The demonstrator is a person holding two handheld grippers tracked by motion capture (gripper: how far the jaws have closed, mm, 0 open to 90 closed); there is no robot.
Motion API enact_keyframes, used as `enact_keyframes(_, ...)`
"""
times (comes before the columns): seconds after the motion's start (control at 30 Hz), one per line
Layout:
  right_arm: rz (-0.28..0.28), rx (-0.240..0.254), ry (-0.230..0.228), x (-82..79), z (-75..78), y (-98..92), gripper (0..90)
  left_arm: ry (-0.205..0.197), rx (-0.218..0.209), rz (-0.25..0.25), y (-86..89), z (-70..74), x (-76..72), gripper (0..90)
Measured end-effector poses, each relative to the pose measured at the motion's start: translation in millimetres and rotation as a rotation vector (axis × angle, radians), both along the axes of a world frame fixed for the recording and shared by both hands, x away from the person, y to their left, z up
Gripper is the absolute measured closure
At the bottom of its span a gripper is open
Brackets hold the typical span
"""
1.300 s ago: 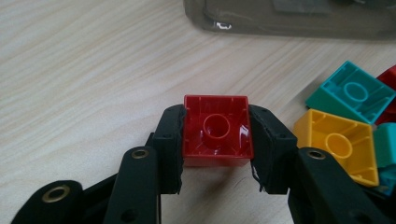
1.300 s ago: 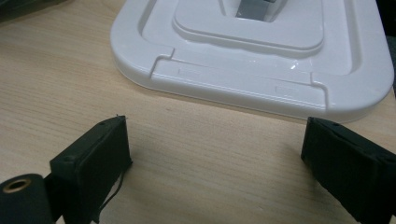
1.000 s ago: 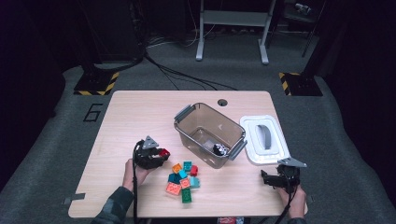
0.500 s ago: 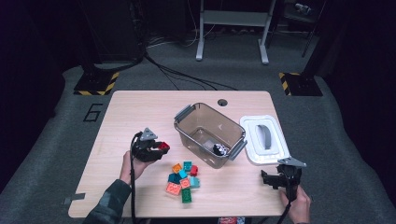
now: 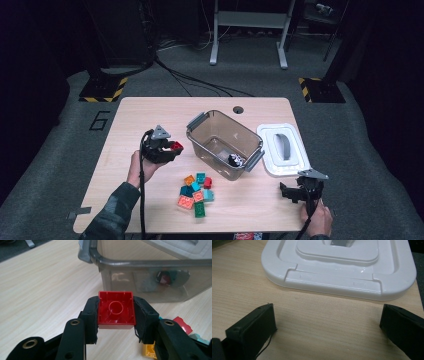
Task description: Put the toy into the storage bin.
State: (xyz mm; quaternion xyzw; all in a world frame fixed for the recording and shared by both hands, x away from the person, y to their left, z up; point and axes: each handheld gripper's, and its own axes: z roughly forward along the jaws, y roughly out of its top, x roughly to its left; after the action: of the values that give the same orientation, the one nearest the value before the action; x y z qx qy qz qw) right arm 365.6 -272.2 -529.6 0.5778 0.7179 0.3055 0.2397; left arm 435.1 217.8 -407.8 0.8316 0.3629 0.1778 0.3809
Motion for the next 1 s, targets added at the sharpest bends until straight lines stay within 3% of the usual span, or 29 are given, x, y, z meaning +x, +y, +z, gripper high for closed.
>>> enact_keyframes(0.63,0.0,0.0,0.001,0.1,0.0,0.0,0.0,-0.064,0.0,-0.026,-23.0,49.0,19.6,59.2)
enact_keyframes(1.0,0.012,-0.007,-0.005,0.9,-0.3,-0.8,0.0,-0.044,0.046,-0.057,-52.5,50.1,41.5,59.1)
